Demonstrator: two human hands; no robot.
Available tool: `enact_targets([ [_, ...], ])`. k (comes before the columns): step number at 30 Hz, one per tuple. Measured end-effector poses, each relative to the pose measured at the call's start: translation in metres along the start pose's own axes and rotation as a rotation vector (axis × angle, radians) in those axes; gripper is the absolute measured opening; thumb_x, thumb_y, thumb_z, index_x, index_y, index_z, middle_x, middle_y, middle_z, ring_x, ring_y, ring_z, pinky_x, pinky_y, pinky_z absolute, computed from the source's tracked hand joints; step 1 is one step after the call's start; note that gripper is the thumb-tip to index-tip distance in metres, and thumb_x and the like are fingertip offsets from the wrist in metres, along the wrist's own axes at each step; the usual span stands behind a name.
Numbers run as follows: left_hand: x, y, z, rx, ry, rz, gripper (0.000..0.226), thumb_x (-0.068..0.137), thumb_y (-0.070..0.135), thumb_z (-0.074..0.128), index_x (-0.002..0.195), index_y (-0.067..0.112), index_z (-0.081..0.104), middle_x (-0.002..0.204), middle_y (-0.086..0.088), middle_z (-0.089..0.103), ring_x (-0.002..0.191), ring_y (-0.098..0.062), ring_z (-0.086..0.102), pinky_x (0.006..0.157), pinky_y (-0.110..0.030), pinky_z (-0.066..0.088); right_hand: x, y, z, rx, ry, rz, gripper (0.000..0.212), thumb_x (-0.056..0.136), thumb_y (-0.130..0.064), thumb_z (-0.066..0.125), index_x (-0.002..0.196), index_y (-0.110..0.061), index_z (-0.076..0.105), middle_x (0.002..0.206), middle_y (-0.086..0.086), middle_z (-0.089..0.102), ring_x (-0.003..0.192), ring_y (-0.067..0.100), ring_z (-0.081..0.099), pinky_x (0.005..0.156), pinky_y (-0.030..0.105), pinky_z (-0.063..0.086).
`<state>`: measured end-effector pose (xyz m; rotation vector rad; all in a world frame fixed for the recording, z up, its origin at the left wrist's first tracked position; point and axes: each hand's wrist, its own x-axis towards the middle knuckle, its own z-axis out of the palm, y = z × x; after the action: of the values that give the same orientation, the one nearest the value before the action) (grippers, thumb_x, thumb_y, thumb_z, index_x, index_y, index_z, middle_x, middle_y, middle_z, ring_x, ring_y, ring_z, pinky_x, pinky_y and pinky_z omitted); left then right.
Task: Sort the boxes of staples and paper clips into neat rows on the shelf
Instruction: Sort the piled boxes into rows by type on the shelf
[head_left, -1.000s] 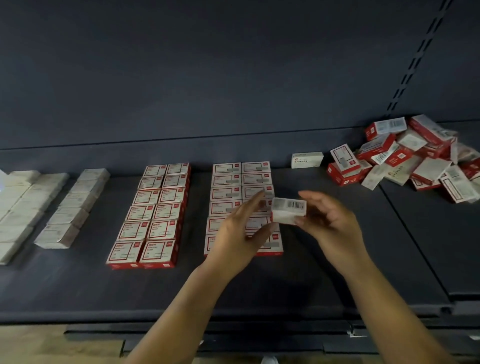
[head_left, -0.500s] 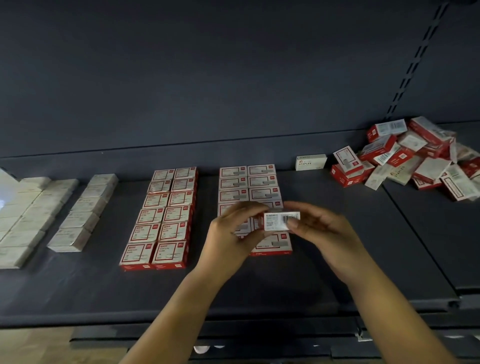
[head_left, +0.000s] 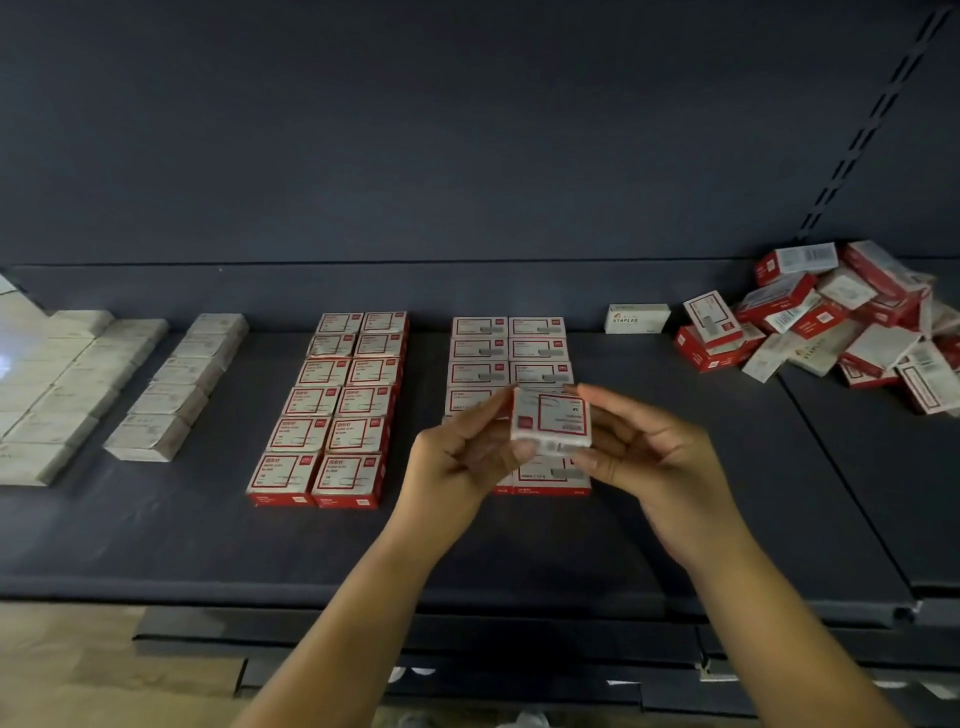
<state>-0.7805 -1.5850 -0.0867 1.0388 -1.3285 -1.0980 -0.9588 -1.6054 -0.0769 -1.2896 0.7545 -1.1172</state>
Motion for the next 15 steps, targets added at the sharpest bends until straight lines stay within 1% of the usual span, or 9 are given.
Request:
enact_targets([
  [1,0.0,0.0,-0.001,-0.05,0.032,-0.029,0.044,0.081,0.029,0.063,0.122,0.015,0.056,0.112,0.005,0.068,0.107,-0.014,0.062,0.085,-0.027,0.052,-0.001,0.001,0.0,-0.008,-0.004,0.009,0.052,0.063,-0.03,0.078,0.113,-0.023,0.065,0.112,0.003,0.068,0.108,0.019,0.062,0.082,0.024,0.052],
  [3,0.001,0.0,-0.004,-0.167,0.083,-0.092,0.051,0.083,0.042,0.061,0.121,0.008,0.059,0.114,-0.005,0.067,0.111,-0.022,0.06,0.086,-0.029,0.052,-0.003,0.002,0.004,-0.053,-0.003,0.032,0.038,0.074,-0.013,0.069,0.109,-0.027,0.068,0.107,-0.001,0.07,0.104,0.014,0.064,0.08,0.021,0.051],
  [5,0.001,0.002,-0.005,-0.281,0.111,-0.157,0.037,0.091,0.034,0.053,0.115,0.007,0.061,0.112,-0.01,0.067,0.108,-0.025,0.062,0.085,-0.028,0.051,-0.004,0.004,0.011,-0.109,0.003,0.054,0.043,0.077,0.006,0.062,0.106,-0.025,0.066,0.101,-0.006,0.071,0.097,0.009,0.066,0.076,0.017,0.051],
  [6,0.0,0.003,-0.005,-0.33,0.11,-0.196,0.032,0.091,0.029,0.049,0.112,0.008,0.062,0.11,-0.01,0.068,0.105,-0.024,0.063,0.084,-0.027,0.052,-0.004,0.004,0.015,-0.129,0.007,0.051,0.043,0.076,0.009,0.062,0.105,-0.023,0.064,0.097,-0.008,0.071,0.093,0.007,0.066,0.075,0.016,0.051],
  [7,-0.001,0.004,-0.006,-0.383,0.098,-0.235,0.032,0.089,0.026,0.047,0.111,0.008,0.061,0.108,-0.01,0.068,0.102,-0.024,0.064,0.082,-0.028,0.053,-0.003,0.003,0.019,-0.148,0.008,0.031,0.044,0.075,0.008,0.064,0.105,-0.023,0.062,0.095,-0.01,0.071,0.09,0.006,0.066,0.074,0.015,0.051],
  [9,-0.004,0.003,-0.009,-0.467,0.067,-0.291,0.038,0.089,0.028,0.046,0.116,0.005,0.058,0.106,-0.011,0.068,0.099,-0.023,0.064,0.083,-0.03,0.054,-0.002,0.0,0.025,-0.212,-0.005,-0.006,0.046,0.069,-0.008,0.07,0.11,-0.029,0.06,0.096,-0.014,0.067,0.09,0.003,0.064,0.076,0.017,0.051],
  [12,-0.008,0.006,-0.021,-0.554,0.039,-0.374,0.041,0.087,0.03,0.043,0.118,0.006,0.056,0.103,-0.009,0.069,0.095,-0.021,0.066,0.076,-0.028,0.055,0.003,-0.002,0.034,-0.417,-0.063,0.001,0.064,0.058,-0.037,0.075,0.117,-0.047,0.054,0.115,-0.026,0.054,0.111,0.0,0.052,0.091,0.021,0.046],
  [13,-0.009,0.008,-0.025,-0.561,0.025,-0.396,0.041,0.085,0.03,0.042,0.115,0.007,0.057,0.1,-0.008,0.07,0.092,-0.02,0.067,0.072,-0.026,0.055,0.004,-0.003,0.038,-0.495,-0.1,-0.006,0.07,0.056,-0.041,0.075,0.12,-0.049,0.049,0.121,-0.03,0.047,0.117,-0.002,0.045,0.095,0.019,0.042],
  [15,-0.011,0.014,-0.033,-0.543,0.014,-0.43,0.036,0.082,0.031,0.044,0.105,0.009,0.061,0.089,-0.006,0.072,0.083,-0.017,0.069,0.065,-0.024,0.056,0.01,-0.005,0.049,-0.588,-0.183,-0.033,0.076,0.055,-0.044,0.075,0.124,-0.05,0.043,0.125,-0.037,0.037,0.123,-0.009,0.034,0.097,0.008,0.033],
])
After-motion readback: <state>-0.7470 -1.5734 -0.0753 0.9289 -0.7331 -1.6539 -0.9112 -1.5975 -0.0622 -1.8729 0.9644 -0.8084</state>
